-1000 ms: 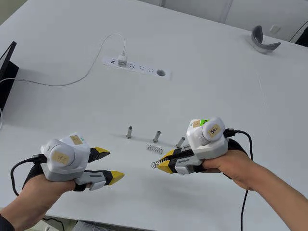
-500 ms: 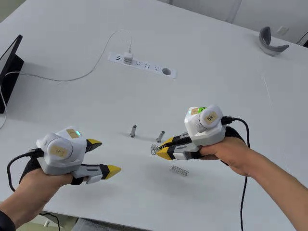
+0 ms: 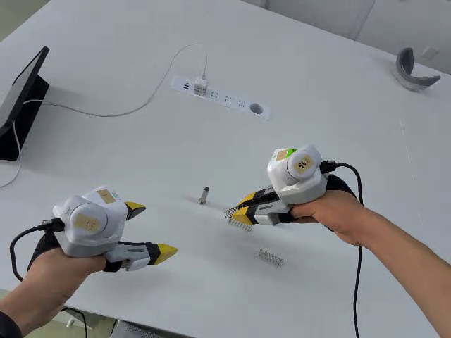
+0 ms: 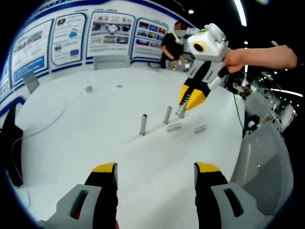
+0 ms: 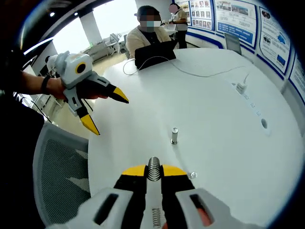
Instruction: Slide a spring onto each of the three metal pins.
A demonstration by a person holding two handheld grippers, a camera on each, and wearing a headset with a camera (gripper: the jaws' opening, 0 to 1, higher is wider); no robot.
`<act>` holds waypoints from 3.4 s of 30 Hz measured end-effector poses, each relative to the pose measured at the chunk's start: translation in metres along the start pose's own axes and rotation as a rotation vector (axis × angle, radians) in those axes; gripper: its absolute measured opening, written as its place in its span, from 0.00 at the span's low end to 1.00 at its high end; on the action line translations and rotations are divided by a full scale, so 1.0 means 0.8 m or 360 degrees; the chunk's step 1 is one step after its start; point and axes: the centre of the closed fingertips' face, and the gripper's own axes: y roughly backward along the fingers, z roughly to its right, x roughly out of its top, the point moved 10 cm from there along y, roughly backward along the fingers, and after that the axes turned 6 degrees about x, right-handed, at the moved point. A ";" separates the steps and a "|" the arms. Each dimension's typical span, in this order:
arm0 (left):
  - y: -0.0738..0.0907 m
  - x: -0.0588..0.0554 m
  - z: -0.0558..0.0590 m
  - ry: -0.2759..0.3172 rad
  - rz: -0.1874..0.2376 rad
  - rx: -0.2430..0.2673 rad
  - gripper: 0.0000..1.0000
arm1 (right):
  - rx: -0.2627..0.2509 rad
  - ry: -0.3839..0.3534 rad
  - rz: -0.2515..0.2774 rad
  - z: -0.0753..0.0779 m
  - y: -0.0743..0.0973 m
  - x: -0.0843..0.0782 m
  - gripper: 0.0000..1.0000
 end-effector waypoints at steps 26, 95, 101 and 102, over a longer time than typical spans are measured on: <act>0.005 0.001 -0.008 0.0023 0.0010 0.0026 0.76 | 0.0008 0.0139 -0.0098 0.044 -0.023 0.050 0.12; 0.014 -0.015 -0.017 0.0089 -0.0025 0.0026 0.76 | 0.0040 0.0300 -0.0276 0.054 -0.081 0.069 0.13; 0.015 -0.015 -0.018 0.0090 -0.0028 0.0031 0.76 | 0.0043 0.0301 -0.0284 0.054 -0.090 0.066 0.13; 0.015 -0.015 -0.018 0.0090 -0.0028 0.0032 0.76 | 0.0043 0.0305 -0.0290 0.053 -0.091 0.065 0.13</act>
